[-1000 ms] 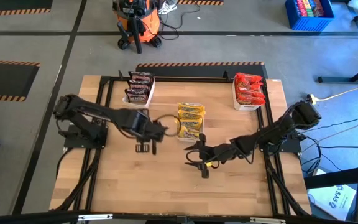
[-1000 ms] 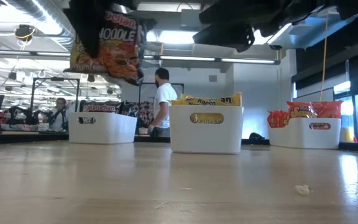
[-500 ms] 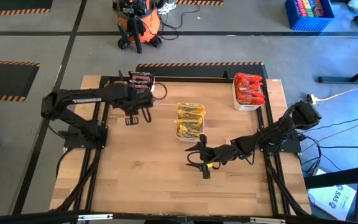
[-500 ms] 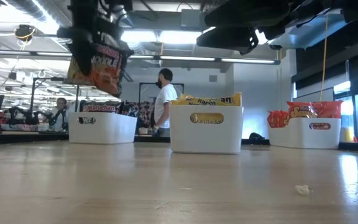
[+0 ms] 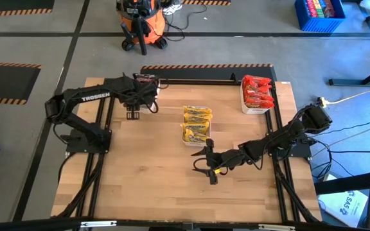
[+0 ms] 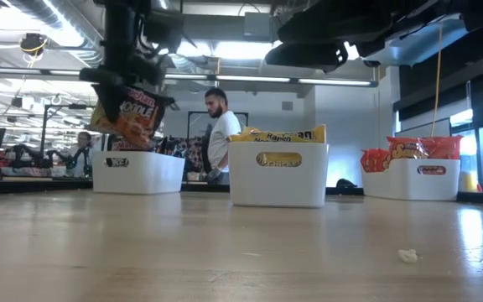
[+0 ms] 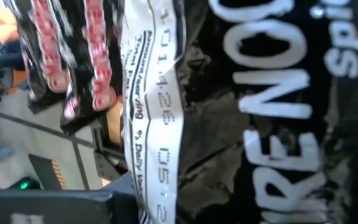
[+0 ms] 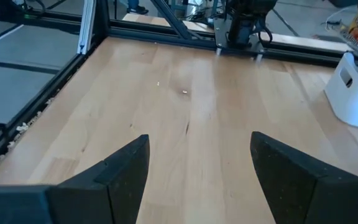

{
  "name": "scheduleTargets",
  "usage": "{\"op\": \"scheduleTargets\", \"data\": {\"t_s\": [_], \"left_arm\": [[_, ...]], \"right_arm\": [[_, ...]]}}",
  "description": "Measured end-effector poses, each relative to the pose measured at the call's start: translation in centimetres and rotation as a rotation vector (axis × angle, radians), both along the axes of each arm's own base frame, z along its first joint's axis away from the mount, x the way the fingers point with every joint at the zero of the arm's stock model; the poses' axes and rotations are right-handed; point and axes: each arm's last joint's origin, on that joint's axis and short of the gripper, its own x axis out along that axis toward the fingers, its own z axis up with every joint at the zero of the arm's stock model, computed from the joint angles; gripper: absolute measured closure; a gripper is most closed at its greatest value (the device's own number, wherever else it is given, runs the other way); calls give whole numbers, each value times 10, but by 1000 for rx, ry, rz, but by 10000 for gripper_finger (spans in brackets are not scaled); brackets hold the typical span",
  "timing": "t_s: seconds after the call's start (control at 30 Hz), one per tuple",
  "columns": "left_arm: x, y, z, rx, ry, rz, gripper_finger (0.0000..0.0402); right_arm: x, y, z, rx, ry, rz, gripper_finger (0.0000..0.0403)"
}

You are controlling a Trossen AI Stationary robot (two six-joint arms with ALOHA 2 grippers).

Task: Sort Maruchan noodles
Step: Put the black noodle pack into the white left bin

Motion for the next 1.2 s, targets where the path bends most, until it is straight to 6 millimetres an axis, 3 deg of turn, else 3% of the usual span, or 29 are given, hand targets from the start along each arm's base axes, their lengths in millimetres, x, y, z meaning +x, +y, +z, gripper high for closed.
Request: {"op": "scheduleTargets", "data": {"t_s": [0.27, 0.77, 1.2], "left_arm": [[-4, 18, -17, -38, -35, -63, 258], [-10, 42, -16, -76, -149, -80, 258], [-13, 51, -17, -68, -168, -123, 258]], "right_arm": [[0, 0, 0, -77, -9, 18, 143], [0, 2, 1, -76, -14, 83, 143], [0, 2, 1, -76, -14, 84, 143]]}}
